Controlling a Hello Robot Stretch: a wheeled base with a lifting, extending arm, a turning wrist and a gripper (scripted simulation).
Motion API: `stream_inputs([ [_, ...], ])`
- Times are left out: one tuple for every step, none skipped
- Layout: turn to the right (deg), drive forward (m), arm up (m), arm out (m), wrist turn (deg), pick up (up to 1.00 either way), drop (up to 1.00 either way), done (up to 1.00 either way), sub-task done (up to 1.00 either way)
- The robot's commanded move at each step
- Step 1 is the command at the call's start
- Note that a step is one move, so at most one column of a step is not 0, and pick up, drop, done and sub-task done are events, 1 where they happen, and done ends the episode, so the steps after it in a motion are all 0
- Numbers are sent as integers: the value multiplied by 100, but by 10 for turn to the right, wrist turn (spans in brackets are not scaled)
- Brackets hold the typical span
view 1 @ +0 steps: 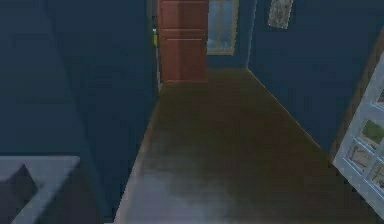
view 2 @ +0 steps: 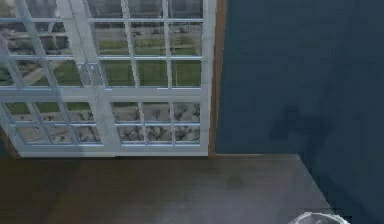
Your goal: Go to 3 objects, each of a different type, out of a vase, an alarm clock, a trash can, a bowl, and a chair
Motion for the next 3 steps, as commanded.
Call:
stream_inputs([
  [450, 0, 0, 0, 0, 0, 0, 0, 0],
  [450, 0, 0, 0, 0, 0, 0, 0, 0],
  [330, 0, 0, 0, 0, 0, 0, 0, 0],
])
